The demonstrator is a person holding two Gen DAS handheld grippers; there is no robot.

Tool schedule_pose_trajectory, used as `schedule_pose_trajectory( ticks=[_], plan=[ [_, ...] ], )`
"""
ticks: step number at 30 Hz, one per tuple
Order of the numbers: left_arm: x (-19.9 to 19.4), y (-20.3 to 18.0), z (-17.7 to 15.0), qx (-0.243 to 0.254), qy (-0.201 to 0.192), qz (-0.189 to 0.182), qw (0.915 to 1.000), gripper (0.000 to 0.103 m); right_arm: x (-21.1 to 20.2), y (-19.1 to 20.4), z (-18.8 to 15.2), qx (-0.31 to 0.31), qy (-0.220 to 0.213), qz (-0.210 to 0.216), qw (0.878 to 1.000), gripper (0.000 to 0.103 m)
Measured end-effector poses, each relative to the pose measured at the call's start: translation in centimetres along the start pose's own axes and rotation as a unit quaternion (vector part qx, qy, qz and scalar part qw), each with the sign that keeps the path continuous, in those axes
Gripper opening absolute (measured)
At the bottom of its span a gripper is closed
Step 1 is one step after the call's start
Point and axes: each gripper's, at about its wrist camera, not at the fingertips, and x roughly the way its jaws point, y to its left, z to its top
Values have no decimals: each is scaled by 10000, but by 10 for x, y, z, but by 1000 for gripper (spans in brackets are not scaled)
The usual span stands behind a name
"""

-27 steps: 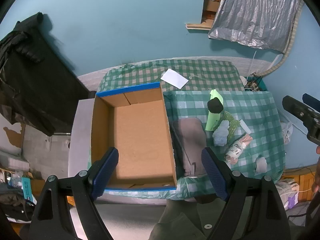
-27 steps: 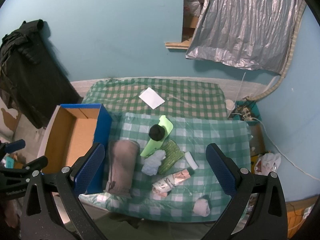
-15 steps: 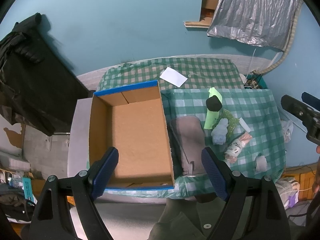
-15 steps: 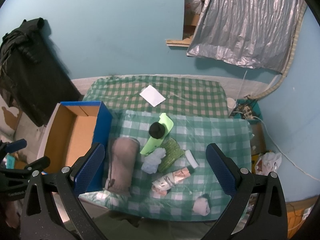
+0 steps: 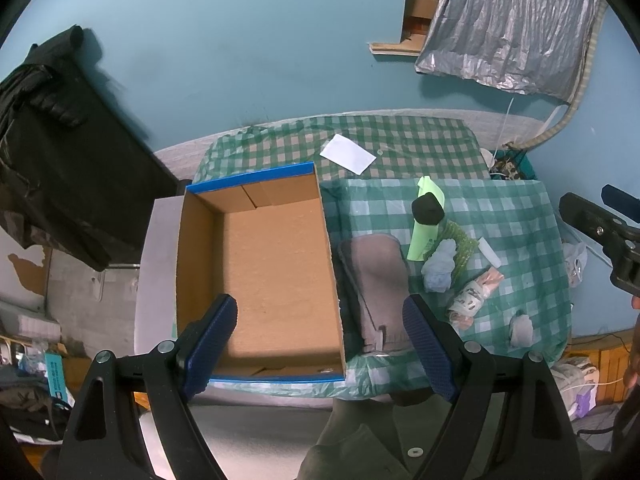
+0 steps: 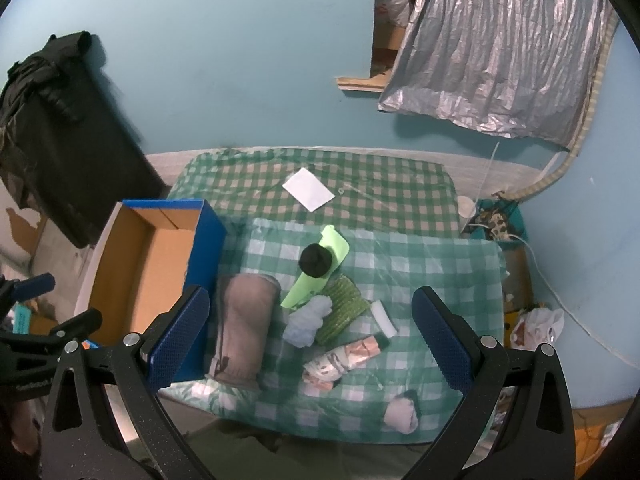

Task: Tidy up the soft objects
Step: 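Move both tools toward the items on the checked bed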

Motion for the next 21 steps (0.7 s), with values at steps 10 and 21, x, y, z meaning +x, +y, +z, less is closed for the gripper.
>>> schedule_pose_trajectory(
  ticks=[10, 21],
  plan=[
    [3, -5, 5, -62, 7, 50, 10000, 86, 5, -1, 5, -50, 34, 27, 10000, 101],
    [4, -9, 10, -71, 12, 59, 10000, 86, 7, -3, 8, -54, 59, 40, 10000, 101]
  ],
)
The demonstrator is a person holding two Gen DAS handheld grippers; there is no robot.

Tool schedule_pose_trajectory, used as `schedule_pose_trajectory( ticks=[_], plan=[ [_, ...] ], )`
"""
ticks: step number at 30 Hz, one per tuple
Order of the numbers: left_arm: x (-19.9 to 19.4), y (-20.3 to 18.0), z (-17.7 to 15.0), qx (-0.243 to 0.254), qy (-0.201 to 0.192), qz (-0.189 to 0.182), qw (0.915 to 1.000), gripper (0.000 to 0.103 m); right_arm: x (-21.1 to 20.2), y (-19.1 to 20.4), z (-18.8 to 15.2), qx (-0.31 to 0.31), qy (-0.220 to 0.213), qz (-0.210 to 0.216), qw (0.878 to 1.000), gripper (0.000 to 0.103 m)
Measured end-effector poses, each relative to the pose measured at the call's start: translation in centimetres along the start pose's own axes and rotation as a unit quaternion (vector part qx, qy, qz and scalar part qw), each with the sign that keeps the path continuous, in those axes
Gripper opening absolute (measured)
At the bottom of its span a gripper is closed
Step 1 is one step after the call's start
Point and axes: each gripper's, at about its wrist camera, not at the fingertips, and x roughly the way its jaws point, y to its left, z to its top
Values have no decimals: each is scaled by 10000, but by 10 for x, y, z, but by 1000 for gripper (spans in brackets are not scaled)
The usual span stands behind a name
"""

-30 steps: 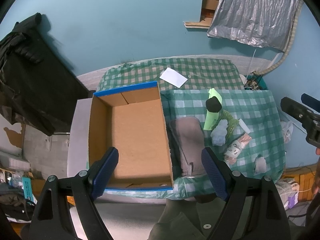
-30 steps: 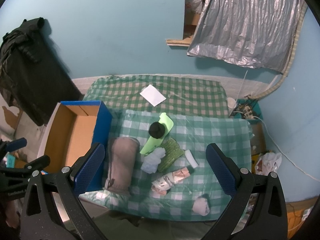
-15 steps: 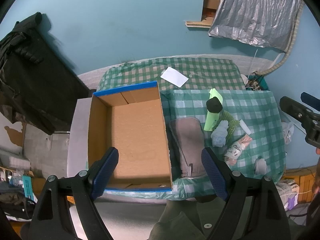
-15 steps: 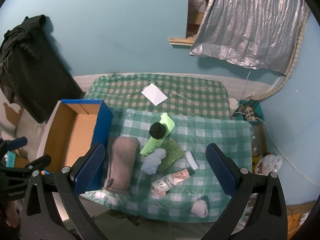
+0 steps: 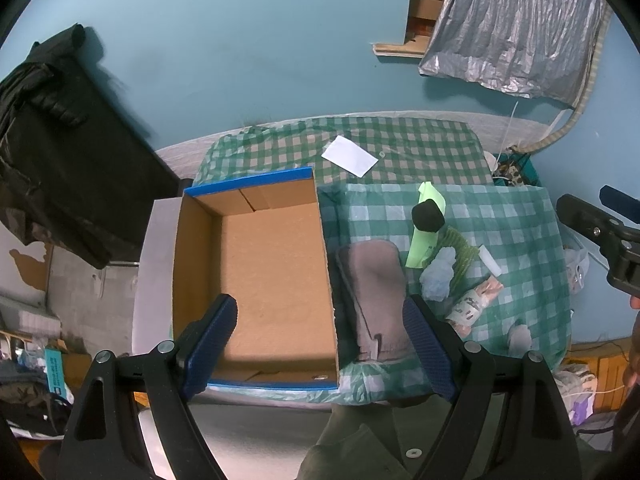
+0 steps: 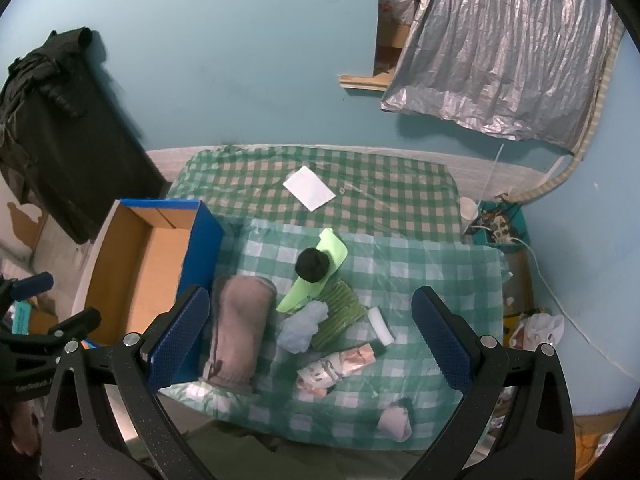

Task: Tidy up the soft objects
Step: 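Move both tools toward the items on the checked bed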

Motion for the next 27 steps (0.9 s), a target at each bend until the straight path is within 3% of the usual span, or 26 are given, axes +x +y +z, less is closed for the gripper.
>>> schedule_pose_trajectory(
  ticks=[27],
  plan=[
    [18, -20, 6, 2, 170, -100, 9998, 86, 7, -18, 3, 71, 98, -6, 9999, 101]
  ],
)
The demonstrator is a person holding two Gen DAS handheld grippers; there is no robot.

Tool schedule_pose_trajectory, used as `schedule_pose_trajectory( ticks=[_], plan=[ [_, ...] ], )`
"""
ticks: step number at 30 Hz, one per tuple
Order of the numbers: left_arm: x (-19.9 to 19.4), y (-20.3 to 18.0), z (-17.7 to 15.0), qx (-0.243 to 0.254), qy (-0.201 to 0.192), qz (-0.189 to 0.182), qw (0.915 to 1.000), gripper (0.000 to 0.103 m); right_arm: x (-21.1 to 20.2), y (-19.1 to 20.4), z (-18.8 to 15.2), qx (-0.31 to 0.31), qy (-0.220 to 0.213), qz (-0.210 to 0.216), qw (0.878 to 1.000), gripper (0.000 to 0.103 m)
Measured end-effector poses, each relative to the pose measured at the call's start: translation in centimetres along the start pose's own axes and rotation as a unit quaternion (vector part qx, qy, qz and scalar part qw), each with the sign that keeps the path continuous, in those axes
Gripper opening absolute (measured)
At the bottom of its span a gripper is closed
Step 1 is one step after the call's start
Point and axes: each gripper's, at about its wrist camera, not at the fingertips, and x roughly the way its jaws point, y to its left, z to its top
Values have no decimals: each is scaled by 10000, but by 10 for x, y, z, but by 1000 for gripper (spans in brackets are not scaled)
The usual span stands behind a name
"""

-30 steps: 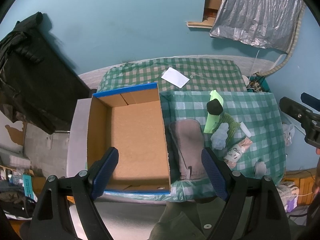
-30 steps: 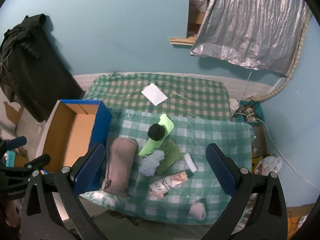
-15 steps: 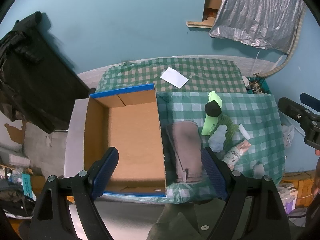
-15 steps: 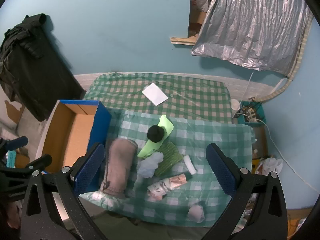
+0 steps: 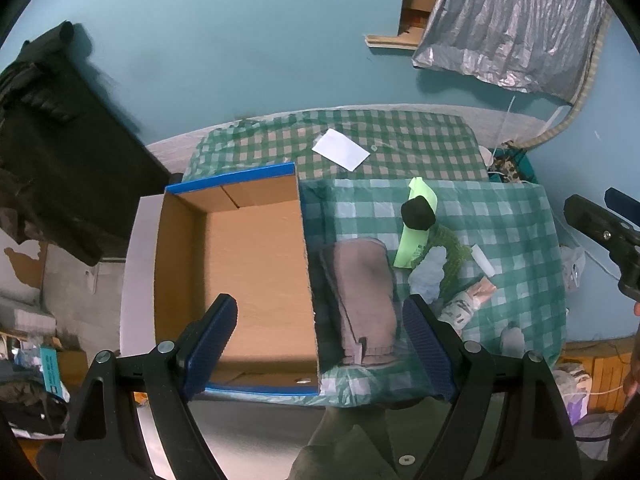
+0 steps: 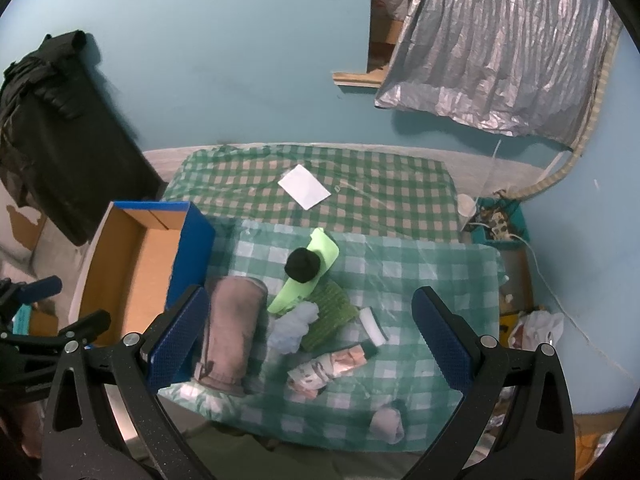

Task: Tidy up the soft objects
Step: 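Move both tools toward the items on the checked bed, then grasp the grey sock with the right tool while the left tool grasps the grey-brown towel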

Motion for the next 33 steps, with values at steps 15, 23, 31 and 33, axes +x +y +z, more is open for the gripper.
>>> schedule_pose_trajectory(
  ticks=[15, 23, 31, 33],
  plan=[
    [52, -22, 5, 151, 542, -328, 9979, 86, 5, -37, -19, 390, 270, -170, 9987, 101],
    [79, -43, 1, 424, 861, -448, 9944, 86, 14, -61, -37, 618, 521, -333, 9962, 101],
    [101, -68, -3, 727, 1048, -475, 9907, 86, 28, -84, -63, 965, 795, -397, 9914, 101],
    [109, -72, -5, 797, 1126, -461, 9894, 86, 33, -91, -71, 1074, 870, -425, 9895, 101]
  ],
)
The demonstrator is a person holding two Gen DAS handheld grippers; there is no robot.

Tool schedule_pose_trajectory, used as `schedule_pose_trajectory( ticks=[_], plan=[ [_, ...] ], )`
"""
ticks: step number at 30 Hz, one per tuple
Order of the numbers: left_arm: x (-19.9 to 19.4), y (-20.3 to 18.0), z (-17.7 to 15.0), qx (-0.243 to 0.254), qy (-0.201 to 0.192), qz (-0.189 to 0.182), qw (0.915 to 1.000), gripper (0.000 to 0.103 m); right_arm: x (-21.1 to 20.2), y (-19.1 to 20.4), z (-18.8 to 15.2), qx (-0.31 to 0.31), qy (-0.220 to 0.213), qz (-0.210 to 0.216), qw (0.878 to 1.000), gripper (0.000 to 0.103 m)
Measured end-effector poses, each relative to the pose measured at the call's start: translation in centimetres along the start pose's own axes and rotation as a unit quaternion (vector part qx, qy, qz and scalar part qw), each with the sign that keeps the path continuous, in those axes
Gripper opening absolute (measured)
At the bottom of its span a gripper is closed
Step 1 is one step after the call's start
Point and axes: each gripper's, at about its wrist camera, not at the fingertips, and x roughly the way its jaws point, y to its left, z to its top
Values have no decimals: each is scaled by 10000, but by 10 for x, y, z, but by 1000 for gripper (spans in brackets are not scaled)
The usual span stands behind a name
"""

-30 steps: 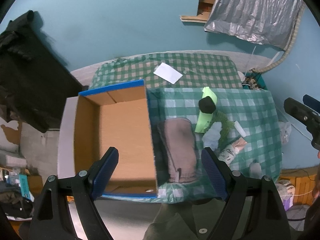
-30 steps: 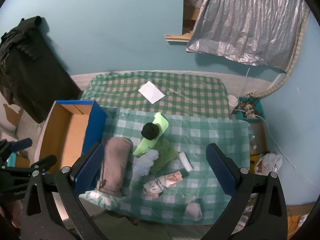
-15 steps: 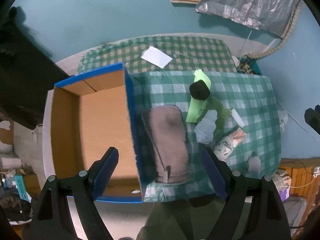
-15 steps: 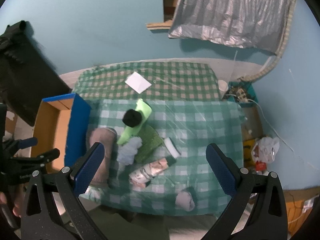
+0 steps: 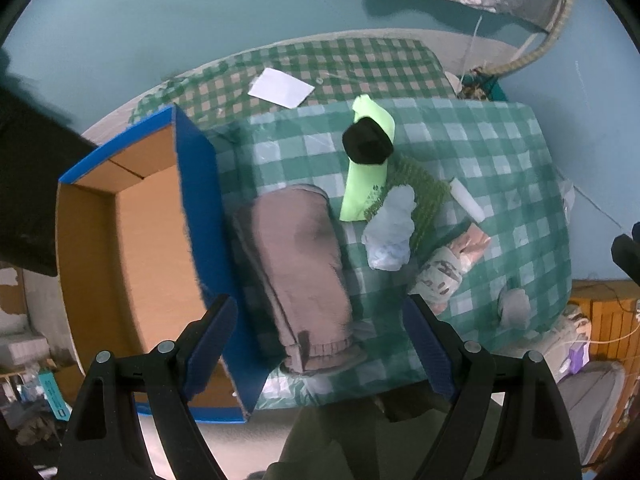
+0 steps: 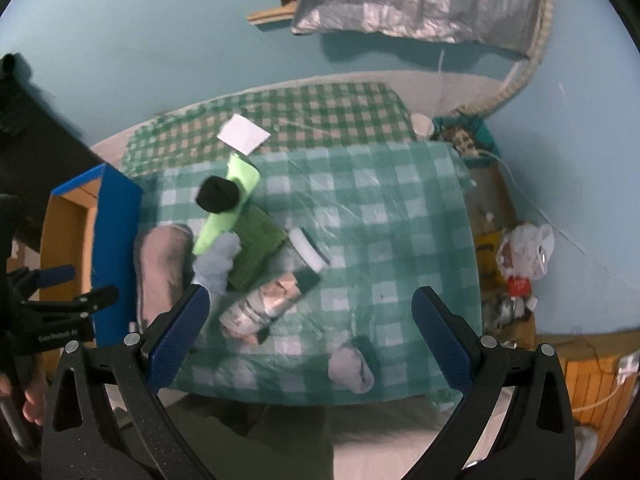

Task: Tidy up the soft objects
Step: 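Grasp the grey sock with the right tool while the left tool grasps the grey-brown towel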

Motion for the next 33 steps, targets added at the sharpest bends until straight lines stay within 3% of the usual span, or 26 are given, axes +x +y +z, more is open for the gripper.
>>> schedule_pose_trajectory(
  ticks=[14, 26, 33],
  plan=[
    [49, 10, -2, -160, 376, 45, 9992, 86, 56, -37, -41, 433, 334, 4, 9985, 101],
    [68, 30, -13, -436, 653, 88, 9969, 86, 92, -46, -64, 336, 678, -125, 9971, 101],
    [70, 33, -18, -434, 607, 234, 9969, 86, 111, -46, -81, 220, 930, -132, 9953, 101]
  ],
)
